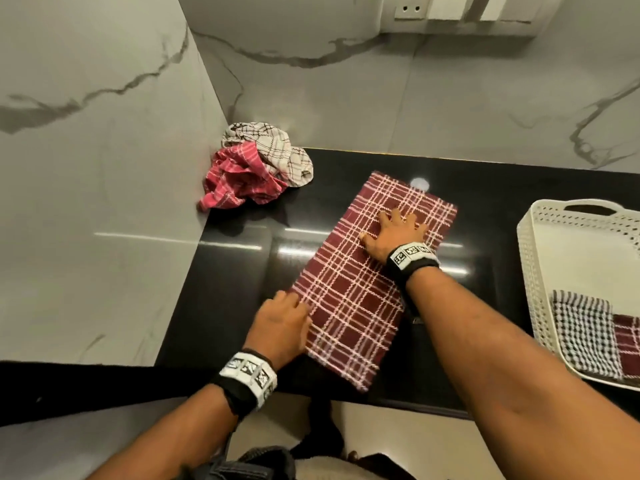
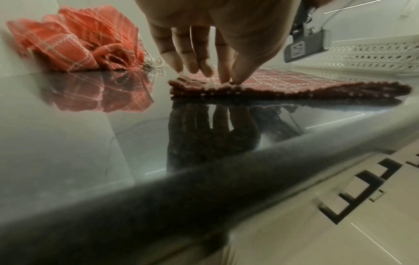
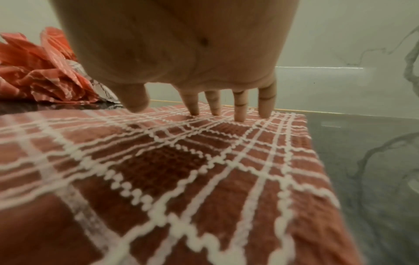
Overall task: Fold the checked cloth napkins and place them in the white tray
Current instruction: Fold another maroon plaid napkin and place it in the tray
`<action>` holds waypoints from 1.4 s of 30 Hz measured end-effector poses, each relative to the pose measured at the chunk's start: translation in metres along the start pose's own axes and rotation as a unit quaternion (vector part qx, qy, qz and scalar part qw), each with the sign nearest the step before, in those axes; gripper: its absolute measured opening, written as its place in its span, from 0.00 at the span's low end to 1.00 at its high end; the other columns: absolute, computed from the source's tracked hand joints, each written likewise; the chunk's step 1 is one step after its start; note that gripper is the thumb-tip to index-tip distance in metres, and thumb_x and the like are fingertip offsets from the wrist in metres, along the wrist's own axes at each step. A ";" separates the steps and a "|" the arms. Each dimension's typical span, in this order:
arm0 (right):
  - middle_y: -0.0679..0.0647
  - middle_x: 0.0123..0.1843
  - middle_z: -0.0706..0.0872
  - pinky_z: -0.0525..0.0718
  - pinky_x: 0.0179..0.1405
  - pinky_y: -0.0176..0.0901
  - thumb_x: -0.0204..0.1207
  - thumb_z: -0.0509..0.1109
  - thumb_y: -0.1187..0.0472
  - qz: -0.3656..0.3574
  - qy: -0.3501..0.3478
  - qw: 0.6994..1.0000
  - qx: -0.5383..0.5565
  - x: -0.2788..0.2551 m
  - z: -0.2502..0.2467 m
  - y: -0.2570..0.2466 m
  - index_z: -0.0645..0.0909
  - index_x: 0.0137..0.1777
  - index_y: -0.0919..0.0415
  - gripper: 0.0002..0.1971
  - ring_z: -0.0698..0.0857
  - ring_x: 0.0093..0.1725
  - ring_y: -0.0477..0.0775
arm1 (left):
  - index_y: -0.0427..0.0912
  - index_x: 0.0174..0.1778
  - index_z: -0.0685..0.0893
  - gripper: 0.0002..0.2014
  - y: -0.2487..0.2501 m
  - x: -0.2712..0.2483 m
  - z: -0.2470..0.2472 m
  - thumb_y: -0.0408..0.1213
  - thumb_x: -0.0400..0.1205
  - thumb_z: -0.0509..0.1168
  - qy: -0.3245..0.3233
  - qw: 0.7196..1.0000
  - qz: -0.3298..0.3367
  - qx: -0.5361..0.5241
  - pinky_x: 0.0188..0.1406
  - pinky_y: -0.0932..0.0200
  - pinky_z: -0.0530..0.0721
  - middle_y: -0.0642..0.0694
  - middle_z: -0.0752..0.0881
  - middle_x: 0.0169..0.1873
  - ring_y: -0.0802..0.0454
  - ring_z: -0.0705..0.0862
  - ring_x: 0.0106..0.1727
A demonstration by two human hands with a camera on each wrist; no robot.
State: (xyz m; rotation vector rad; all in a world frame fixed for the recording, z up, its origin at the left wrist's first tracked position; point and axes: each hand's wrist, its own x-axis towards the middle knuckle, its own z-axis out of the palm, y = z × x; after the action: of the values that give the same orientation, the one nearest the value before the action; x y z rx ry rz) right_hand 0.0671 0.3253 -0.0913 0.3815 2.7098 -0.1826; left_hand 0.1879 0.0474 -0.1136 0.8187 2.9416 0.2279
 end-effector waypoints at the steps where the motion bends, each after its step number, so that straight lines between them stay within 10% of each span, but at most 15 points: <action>1: 0.55 0.89 0.54 0.51 0.79 0.78 0.77 0.55 0.27 -0.018 -0.011 1.000 0.006 0.006 -0.003 -0.002 0.54 0.87 0.46 0.42 0.55 0.85 0.72 | 0.48 0.46 0.83 0.08 0.006 0.000 0.002 0.47 0.77 0.65 0.003 1.000 0.014 0.003 0.44 0.50 0.81 0.48 0.82 0.48 0.46 0.79 0.48; 7: 0.59 0.90 0.42 0.48 0.84 0.73 0.81 0.66 0.44 -0.061 0.009 0.996 0.058 -0.013 -0.001 0.000 0.51 0.88 0.51 0.40 0.46 0.88 0.67 | 0.51 0.51 0.77 0.12 0.014 -0.012 0.008 0.54 0.81 0.63 0.011 0.997 0.072 -0.034 0.62 0.54 0.77 0.52 0.76 0.53 0.51 0.75 0.57; 13: 0.56 0.88 0.52 0.45 0.84 0.67 0.83 0.63 0.47 -0.127 0.036 0.985 0.112 -0.143 0.049 0.013 0.61 0.83 0.49 0.31 0.49 0.87 0.63 | 0.53 0.50 0.80 0.12 0.022 -0.032 0.013 0.55 0.84 0.58 0.005 0.997 0.075 -0.036 0.49 0.56 0.79 0.54 0.79 0.50 0.52 0.77 0.50; 17: 0.57 0.80 0.67 0.62 0.80 0.65 0.80 0.63 0.44 -0.123 0.067 0.986 0.087 -0.222 0.099 0.044 0.69 0.76 0.51 0.26 0.63 0.80 0.62 | 0.53 0.55 0.81 0.15 0.036 -0.048 0.016 0.58 0.83 0.57 -0.030 0.993 0.098 -0.062 0.56 0.56 0.78 0.54 0.78 0.57 0.54 0.76 0.57; 20: 0.56 0.72 0.74 0.71 0.75 0.64 0.79 0.66 0.45 -0.132 0.099 0.982 0.094 -0.260 0.132 0.073 0.74 0.69 0.54 0.23 0.73 0.74 0.64 | 0.49 0.54 0.78 0.17 0.045 -0.069 0.019 0.58 0.82 0.61 -0.017 0.990 0.091 -0.110 0.64 0.57 0.77 0.51 0.77 0.60 0.53 0.75 0.62; 25: 0.54 0.83 0.66 0.58 0.85 0.62 0.78 0.72 0.48 -0.171 0.061 0.981 0.074 -0.275 0.156 0.104 0.65 0.82 0.55 0.35 0.62 0.85 0.60 | 0.43 0.59 0.79 0.26 0.051 -0.104 0.036 0.50 0.71 0.79 0.026 0.989 0.075 -0.123 0.77 0.50 0.74 0.45 0.74 0.66 0.46 0.72 0.72; 34: 0.53 0.48 0.80 0.83 0.48 0.54 0.69 0.77 0.69 -0.247 0.175 0.946 0.120 -0.280 0.162 0.121 0.83 0.48 0.57 0.10 0.80 0.48 0.59 | 0.45 0.42 0.81 0.17 0.065 -0.117 0.024 0.21 0.66 0.75 0.045 0.991 0.036 -0.119 0.50 0.51 0.83 0.50 0.83 0.44 0.49 0.76 0.49; 42: 0.48 0.56 0.89 0.75 0.71 0.45 0.75 0.78 0.60 -0.221 0.191 0.923 0.251 -0.310 0.143 0.137 0.90 0.51 0.57 0.06 0.78 0.66 0.52 | 0.44 0.54 0.87 0.12 0.067 -0.144 -0.007 0.25 0.79 0.71 0.083 0.962 0.009 -0.260 0.57 0.60 0.84 0.52 0.89 0.50 0.58 0.87 0.51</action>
State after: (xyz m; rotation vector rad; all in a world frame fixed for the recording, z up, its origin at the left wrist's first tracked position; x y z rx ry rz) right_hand 0.4331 0.3562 -0.1070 -0.0839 3.0710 -1.0412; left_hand 0.3441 0.0285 -0.0903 0.7702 2.7939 1.0619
